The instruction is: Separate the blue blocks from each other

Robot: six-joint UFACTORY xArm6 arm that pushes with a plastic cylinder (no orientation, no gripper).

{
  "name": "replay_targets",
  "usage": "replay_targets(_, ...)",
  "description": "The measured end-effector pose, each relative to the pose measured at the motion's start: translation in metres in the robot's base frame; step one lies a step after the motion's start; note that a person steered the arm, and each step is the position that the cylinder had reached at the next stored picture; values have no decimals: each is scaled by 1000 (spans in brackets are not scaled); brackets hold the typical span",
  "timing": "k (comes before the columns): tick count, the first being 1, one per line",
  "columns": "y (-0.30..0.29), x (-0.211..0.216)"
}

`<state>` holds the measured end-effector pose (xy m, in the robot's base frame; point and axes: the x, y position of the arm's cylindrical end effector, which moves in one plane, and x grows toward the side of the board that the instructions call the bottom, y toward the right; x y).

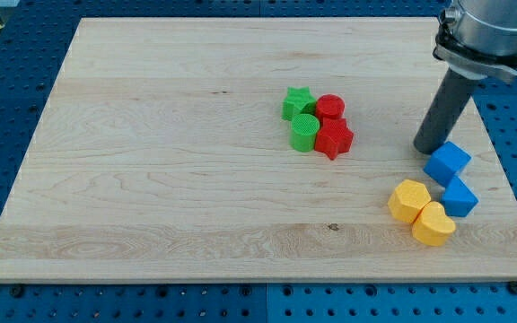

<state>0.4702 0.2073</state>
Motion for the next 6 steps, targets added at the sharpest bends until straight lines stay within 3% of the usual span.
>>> replay_targets(1, -6, 15)
replay_targets(3, -29, 4)
replay_targets(6, 1, 48)
